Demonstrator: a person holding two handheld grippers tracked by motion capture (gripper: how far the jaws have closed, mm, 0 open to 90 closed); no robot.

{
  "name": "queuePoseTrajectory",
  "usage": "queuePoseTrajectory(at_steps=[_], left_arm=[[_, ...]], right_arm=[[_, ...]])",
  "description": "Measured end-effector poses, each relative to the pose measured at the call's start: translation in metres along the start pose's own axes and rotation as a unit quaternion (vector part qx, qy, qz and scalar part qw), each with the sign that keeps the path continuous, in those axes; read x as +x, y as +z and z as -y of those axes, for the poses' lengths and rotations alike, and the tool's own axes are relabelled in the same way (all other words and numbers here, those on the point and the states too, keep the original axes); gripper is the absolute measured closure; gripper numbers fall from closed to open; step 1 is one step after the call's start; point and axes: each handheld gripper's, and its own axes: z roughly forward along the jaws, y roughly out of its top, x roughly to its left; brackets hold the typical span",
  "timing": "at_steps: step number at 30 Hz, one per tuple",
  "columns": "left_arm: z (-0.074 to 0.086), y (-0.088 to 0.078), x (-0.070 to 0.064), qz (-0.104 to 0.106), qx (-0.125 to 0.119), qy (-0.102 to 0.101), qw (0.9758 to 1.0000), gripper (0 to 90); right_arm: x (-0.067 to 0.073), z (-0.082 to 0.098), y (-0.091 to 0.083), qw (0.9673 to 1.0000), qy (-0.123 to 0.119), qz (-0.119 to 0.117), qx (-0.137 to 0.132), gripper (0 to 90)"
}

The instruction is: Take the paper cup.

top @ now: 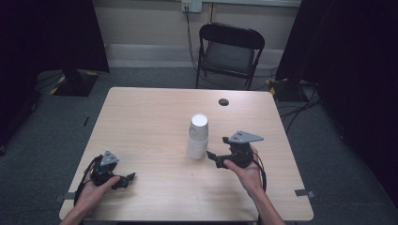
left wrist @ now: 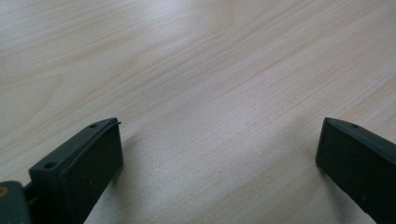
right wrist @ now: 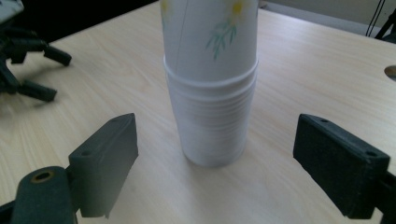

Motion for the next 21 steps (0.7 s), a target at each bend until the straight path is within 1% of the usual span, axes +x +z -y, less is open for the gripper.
queuePoseTrajectory(at_steps=[1, 3, 6, 7, 9, 13, 16, 21], left_arm=[[0.000, 0.000, 0.000, -0.001, 0.000, 0.001, 1.0000, 0.2], [0.000, 0.000, 0.000, -0.001, 0.000, 0.001, 1.0000, 0.1], [0.000, 0.000, 0.000, -0.001, 0.001, 0.002, 1.0000, 0.1], [0.000, 0.000, 0.000, -0.001, 0.001, 0.002, 1.0000, 0.1], [0.000, 0.000, 0.000, 0.000, 0.001, 0.002, 1.0000, 0.0], [0.000, 0.000, 0.000, 0.000, 0.001, 0.002, 1.0000, 0.0], [0.000, 0.000, 0.001, 0.000, 0.002, 0.003, 1.0000, 0.0], [0.000, 0.000, 0.001, 0.000, 0.002, 0.003, 1.0000, 0.0]], right_arm=[[0.000, 0.000, 0.000, 1.0000, 0.000, 0.000, 0.000, 13.6], [-0.001, -0.011, 0.003, 1.0000, -0.007, -0.001, -0.007, 13.6], [-0.001, -0.020, 0.008, 0.9998, -0.017, -0.001, -0.011, 13.7], [-0.001, -0.020, 0.008, 0.9998, -0.017, -0.001, -0.011, 13.7], [0.000, -0.027, 0.015, 0.9996, -0.020, -0.001, -0.019, 13.6], [0.001, -0.033, 0.021, 0.9994, -0.024, 0.004, -0.023, 13.7], [0.001, -0.041, 0.026, 0.9991, -0.026, -0.001, -0.032, 13.7], [0.002, -0.047, 0.034, 0.9988, -0.031, -0.002, -0.038, 13.7]])
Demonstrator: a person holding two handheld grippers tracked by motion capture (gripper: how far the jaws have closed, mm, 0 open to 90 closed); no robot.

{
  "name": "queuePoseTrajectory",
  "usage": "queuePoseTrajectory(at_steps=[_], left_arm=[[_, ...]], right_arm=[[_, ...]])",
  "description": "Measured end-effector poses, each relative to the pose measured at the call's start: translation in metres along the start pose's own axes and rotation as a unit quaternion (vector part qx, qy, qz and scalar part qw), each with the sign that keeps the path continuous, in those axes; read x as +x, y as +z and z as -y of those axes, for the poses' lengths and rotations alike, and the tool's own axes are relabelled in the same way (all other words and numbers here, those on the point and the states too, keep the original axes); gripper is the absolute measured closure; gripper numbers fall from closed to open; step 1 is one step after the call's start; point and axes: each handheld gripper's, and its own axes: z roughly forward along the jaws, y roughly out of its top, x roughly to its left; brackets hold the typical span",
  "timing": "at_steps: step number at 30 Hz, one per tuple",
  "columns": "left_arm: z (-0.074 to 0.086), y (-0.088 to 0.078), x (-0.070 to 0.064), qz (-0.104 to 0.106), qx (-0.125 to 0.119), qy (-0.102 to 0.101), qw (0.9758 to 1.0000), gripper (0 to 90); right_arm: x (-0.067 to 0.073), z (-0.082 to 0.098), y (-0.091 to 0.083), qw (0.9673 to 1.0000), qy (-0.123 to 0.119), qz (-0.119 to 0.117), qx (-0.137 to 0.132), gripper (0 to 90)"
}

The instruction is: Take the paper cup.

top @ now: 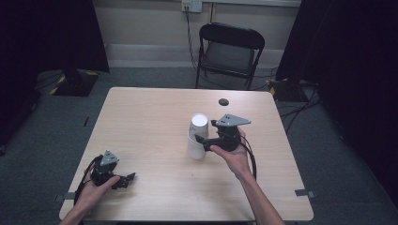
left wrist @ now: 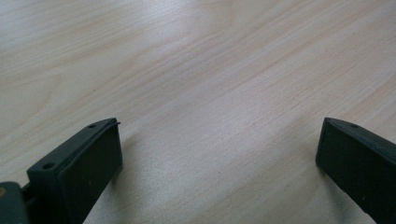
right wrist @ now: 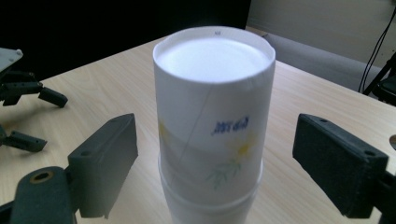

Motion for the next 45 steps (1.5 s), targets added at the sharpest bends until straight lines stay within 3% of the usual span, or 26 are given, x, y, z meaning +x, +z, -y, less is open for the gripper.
queuePoseTrajectory(at_steps=[6, 11, 19, 29, 35, 45], left_arm=[[0.000, 0.000, 0.000, 0.001, 0.000, 0.001, 1.0000, 0.0], [0.000, 0.000, 0.000, 0.002, 0.000, 0.000, 1.0000, 0.0], [0.000, 0.000, 0.000, 0.001, 0.000, 0.001, 1.0000, 0.0], [0.000, 0.000, 0.000, 0.000, 0.000, 0.000, 1.0000, 0.0], [0.000, 0.000, 0.000, 0.000, 0.000, 0.000, 1.0000, 0.0], [0.000, 0.000, 0.000, 0.000, 0.000, 0.000, 1.0000, 0.0]], right_arm=[[-0.001, -0.003, 0.013, 1.0000, -0.006, 0.004, 0.000, 13.8], [-0.003, 0.003, 0.023, 0.9999, 0.008, -0.008, -0.005, 13.8], [-0.003, 0.009, 0.035, 0.9999, 0.008, -0.013, 0.004, 14.2], [-0.004, 0.008, 0.030, 0.9999, 0.006, -0.007, -0.014, 19.3], [-0.005, 0.008, 0.032, 0.9997, 0.013, -0.015, -0.016, 27.2], [-0.003, 0.007, 0.030, 0.9997, 0.012, -0.013, -0.017, 28.0]])
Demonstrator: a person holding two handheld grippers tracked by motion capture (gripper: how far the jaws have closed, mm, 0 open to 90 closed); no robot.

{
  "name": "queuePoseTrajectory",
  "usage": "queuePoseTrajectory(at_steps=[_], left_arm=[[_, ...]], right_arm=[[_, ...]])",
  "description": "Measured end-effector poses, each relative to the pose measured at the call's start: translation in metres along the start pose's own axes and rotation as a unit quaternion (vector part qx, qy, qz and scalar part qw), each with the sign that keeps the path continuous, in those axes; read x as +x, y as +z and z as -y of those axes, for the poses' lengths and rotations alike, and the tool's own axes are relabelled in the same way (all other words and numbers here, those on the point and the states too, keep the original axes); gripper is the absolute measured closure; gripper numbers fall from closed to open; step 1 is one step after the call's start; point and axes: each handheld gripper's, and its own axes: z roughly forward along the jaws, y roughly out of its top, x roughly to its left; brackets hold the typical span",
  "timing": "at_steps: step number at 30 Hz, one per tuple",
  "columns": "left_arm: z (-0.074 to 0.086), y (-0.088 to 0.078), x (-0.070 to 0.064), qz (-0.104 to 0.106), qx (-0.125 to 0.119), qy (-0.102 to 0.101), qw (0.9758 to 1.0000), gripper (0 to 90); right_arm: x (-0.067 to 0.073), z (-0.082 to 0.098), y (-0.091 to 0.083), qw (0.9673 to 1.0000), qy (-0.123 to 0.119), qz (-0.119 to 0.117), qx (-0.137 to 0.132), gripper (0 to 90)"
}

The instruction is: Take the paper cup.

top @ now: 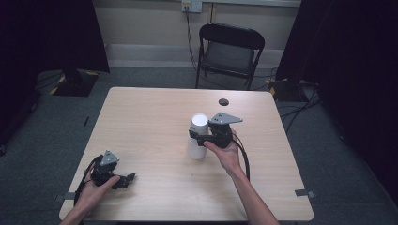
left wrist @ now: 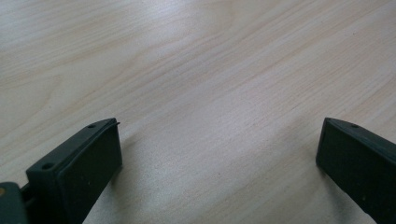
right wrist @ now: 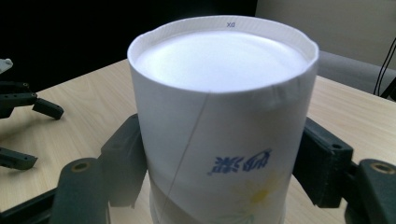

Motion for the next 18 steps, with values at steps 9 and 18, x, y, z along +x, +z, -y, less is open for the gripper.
queuePoseTrajectory(at_steps=[9, 18], left_arm=[[0.0000, 0.0000, 0.0000, 0.000, 0.000, 0.000, 1.0000, 0.0], [0.0000, 0.0000, 0.0000, 0.000, 0.000, 0.000, 1.0000, 0.0]], right_arm=[[0.0005, -0.0040, -0.0024, 0.9999, 0.004, 0.000, -0.016, 28.9], [0.0007, -0.0072, -0.0038, 0.9997, 0.012, 0.000, -0.021, 29.2]])
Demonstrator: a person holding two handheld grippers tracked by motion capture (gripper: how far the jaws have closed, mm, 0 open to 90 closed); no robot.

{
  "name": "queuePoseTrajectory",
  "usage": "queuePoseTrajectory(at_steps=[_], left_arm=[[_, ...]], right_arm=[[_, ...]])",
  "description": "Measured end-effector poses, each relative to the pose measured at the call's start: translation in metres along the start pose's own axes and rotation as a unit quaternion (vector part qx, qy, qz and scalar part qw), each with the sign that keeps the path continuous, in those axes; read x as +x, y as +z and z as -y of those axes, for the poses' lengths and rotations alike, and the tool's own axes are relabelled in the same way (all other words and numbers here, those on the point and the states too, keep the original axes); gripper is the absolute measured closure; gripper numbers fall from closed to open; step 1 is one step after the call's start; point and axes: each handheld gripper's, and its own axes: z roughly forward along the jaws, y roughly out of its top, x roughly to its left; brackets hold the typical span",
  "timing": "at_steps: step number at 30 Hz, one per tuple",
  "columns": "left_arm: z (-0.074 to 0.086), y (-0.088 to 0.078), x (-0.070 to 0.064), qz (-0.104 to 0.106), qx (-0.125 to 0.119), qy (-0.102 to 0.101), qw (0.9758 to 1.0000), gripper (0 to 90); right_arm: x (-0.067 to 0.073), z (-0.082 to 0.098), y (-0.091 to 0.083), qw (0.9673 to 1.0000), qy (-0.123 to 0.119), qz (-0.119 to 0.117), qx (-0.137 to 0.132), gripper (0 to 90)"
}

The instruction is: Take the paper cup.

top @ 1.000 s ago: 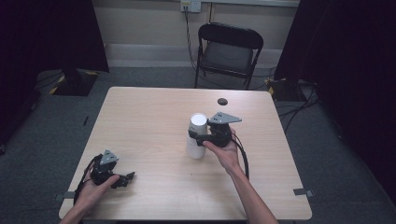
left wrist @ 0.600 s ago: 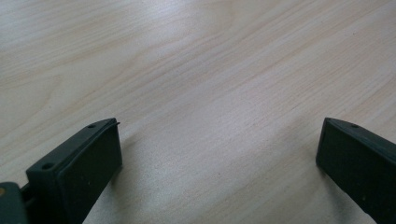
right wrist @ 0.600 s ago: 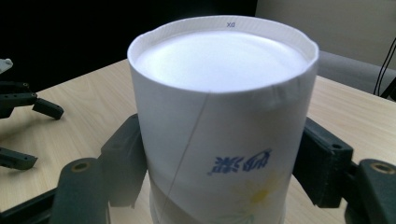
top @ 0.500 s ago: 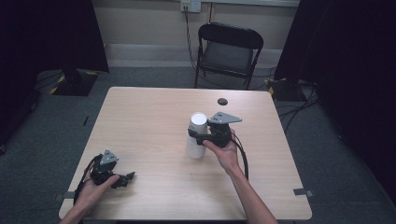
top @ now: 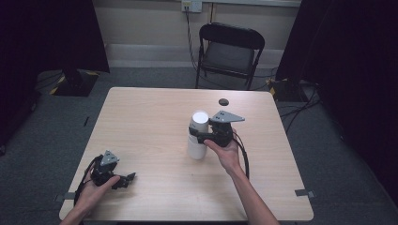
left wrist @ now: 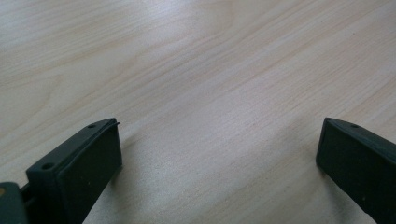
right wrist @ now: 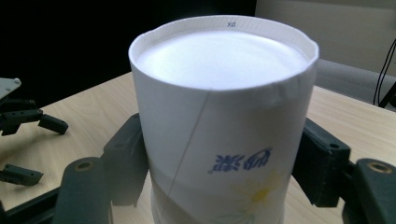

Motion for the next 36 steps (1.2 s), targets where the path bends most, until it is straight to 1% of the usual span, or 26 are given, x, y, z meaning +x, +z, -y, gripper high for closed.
queuePoseTrajectory(at_steps=[6, 9, 15, 19, 21, 25, 31, 34, 36], left_arm=[[0.000, 0.000, 0.000, 0.000, 0.000, 0.000, 1.0000, 0.0], [0.000, 0.000, 0.000, 0.000, 0.000, 0.000, 1.0000, 0.0], [0.000, 0.000, 0.000, 0.000, 0.000, 0.000, 1.0000, 0.0], [0.000, 0.000, 0.000, 0.000, 0.000, 0.000, 1.0000, 0.0], [0.000, 0.000, 0.000, 0.000, 0.000, 0.000, 1.0000, 0.0], [0.000, 0.000, 0.000, 0.000, 0.000, 0.000, 1.0000, 0.0], [0.000, 0.000, 0.000, 0.000, 0.000, 0.000, 1.0000, 0.0], [0.000, 0.000, 0.000, -0.003, 0.001, -0.002, 1.0000, 0.0], [0.000, 0.000, 0.000, -0.003, 0.001, -0.002, 1.0000, 0.0]], right_arm=[[0.000, -0.002, -0.002, 1.0000, 0.002, -0.002, -0.007, 29.2], [0.000, -0.003, -0.004, 0.9999, 0.004, 0.002, -0.015, 29.2], [0.001, -0.006, -0.006, 0.9997, 0.008, -0.003, -0.022, 29.4], [0.000, -0.008, -0.007, 0.9997, 0.010, -0.007, -0.020, 29.4], [-0.001, -0.010, -0.010, 0.9996, 0.016, -0.009, -0.024, 29.5], [-0.001, -0.014, -0.013, 0.9994, 0.016, -0.011, -0.029, 29.5], [0.000, -0.016, -0.014, 0.9993, 0.015, -0.012, -0.033, 29.6], [0.001, -0.019, -0.016, 0.9988, 0.020, -0.015, -0.042, 29.6], [0.001, -0.020, -0.017, 0.9987, 0.020, -0.015, -0.045, 29.6]])
